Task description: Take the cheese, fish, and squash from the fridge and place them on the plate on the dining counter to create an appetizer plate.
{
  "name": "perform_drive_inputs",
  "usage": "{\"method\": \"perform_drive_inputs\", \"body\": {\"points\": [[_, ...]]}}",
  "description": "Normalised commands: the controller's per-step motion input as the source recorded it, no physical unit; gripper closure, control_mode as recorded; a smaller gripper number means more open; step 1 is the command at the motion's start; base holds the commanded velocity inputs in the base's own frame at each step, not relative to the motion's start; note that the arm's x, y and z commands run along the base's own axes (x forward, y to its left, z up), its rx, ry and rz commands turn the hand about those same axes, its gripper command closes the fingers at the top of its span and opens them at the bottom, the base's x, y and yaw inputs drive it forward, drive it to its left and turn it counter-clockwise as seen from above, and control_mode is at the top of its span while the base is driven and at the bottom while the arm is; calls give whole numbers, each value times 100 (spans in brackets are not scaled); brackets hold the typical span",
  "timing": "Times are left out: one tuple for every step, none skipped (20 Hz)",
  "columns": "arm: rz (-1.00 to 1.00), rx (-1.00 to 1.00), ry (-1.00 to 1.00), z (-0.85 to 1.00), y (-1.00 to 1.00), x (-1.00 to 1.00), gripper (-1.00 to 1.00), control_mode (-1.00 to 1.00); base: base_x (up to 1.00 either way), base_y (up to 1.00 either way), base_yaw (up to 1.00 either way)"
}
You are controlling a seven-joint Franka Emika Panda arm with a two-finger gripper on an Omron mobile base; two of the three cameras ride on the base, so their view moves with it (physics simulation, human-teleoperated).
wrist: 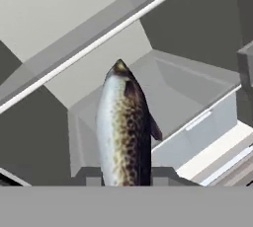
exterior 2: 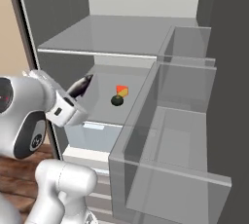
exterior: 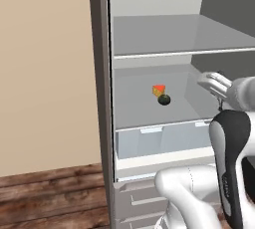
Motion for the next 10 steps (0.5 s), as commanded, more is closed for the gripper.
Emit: {"method": "perform_drive_inputs", "body": {"points": [[25,-9,5,0,46,-28,100,-100,0,0,0],[20,-10,3,0,50,-31,100,-100,0,0,0],[16,-11,0,0,50,-39,100,-100,0,0,0],[0,0,0,0,0,0,100,100,-54,46,11],[0,0,0,0,0,0,100,100,-61,44,7],[0,0,0,0,0,0,100,100,-71,54,0],[0,0,0,0,0,0,100,100,-74,49,0],[0,0,0,0,0,0,100,100,-74,51,0],[0,0,0,0,0,0,100,100,-76,51,0],[0,0,0,0,0,0,100,100,-79,44,0]]}}
